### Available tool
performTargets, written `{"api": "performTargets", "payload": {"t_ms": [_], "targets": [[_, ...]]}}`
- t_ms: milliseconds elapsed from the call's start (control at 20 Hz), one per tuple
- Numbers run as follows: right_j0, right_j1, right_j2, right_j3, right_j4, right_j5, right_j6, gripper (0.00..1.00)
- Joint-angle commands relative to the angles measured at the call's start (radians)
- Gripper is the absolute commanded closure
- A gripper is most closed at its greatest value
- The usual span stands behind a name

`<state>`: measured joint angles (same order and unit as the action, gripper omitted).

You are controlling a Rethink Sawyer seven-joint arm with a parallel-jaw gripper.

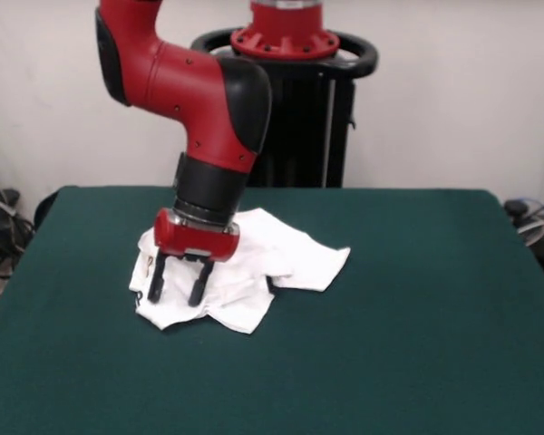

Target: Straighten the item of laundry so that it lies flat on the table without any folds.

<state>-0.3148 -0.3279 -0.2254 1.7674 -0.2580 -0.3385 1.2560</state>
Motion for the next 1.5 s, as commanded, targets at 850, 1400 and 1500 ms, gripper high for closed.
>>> {"api": "performTargets", "payload": {"t_ms": [850,1400,1500], "targets": [[-0.237,-0.332,0.390,0.316,0.168,0.490,0.252,1.00],[-0.311,-0.686,0.438,0.437,0.286,0.833,0.139,1.00],[-0.339,-0.732,0.478,0.477,0.329,0.852,0.122,1.00]]}}
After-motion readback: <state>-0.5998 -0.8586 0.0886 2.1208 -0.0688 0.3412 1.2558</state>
